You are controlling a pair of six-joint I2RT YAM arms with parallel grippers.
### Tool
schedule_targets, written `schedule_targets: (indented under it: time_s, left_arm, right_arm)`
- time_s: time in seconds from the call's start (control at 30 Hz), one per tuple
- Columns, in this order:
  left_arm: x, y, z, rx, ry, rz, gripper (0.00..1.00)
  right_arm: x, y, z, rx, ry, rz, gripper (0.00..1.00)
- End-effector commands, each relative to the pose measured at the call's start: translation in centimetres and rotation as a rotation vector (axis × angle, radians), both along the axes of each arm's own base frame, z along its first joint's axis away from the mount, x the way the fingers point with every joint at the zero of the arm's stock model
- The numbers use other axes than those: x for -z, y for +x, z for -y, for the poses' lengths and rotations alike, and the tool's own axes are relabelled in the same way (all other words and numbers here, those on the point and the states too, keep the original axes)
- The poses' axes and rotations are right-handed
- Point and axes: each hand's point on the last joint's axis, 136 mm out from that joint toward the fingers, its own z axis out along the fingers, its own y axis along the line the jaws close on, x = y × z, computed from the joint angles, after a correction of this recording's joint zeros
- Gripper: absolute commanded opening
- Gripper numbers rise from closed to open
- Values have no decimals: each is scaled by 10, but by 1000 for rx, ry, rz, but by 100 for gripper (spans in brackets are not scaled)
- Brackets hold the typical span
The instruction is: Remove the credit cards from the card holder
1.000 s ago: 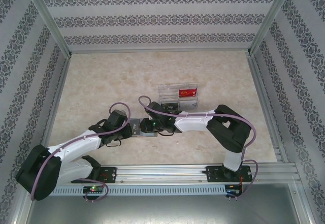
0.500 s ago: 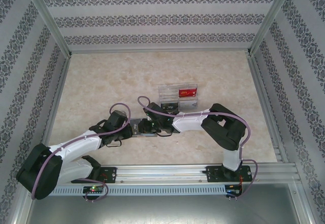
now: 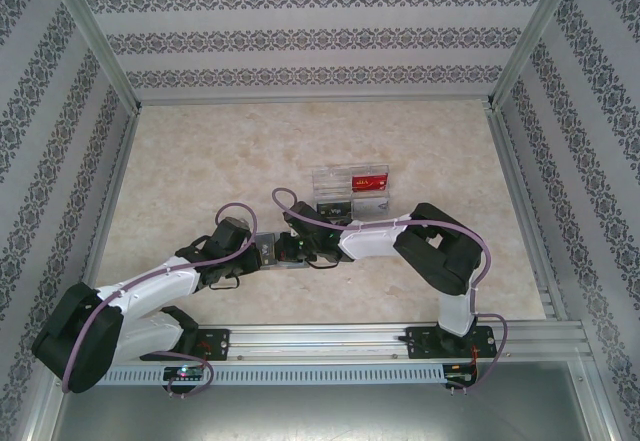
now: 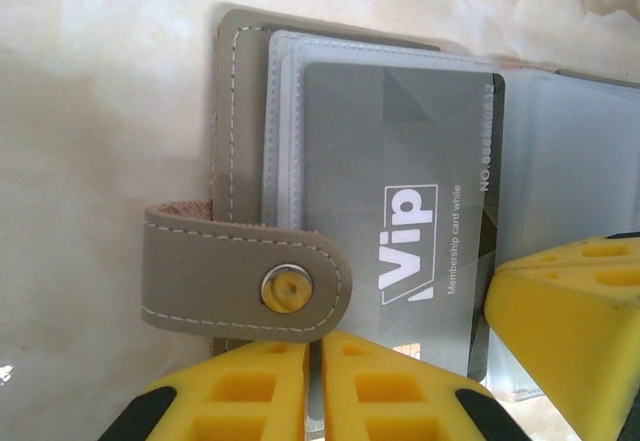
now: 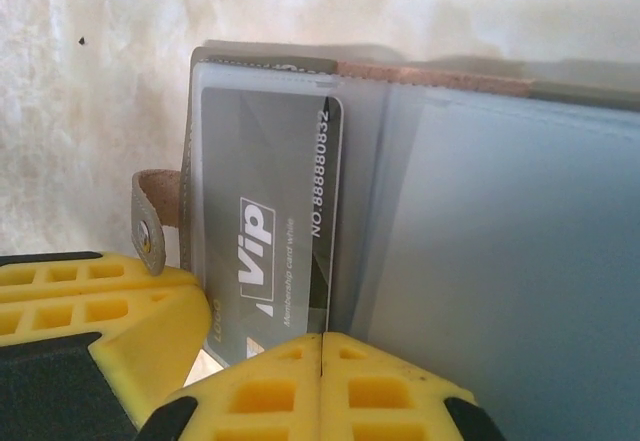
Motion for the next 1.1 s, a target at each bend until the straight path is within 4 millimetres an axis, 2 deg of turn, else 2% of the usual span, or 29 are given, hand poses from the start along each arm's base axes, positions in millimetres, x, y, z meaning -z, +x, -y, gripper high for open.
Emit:
schedule_targets:
  time_s: [0.0,0.47,0.67,0.8,0.9,1.07]
  left_arm:
    - [4,-2,-2,-14,-12,-11,13]
    - [5,-3,-7,-28,7,-17,13]
    - [5,-3,-6,-25,5,-17,13]
    - [5,-3,-5,-21,1,-16,12]
    - [4,-3,-4,-16,-1,-15,11]
    - [4,-3,-4,-13,-1,-18,11]
  right_arm:
    - [-2,-2,-8,-16,47,-9,0]
    - [-1,0,20,27,31,-6,0]
    - [-6,2,22,29,44,0,0]
    - [-6,2,15,13,63,-4,21]
    - [-4,4,11,9,67,-9,25]
    - [1,6,7,9,64,-20,25]
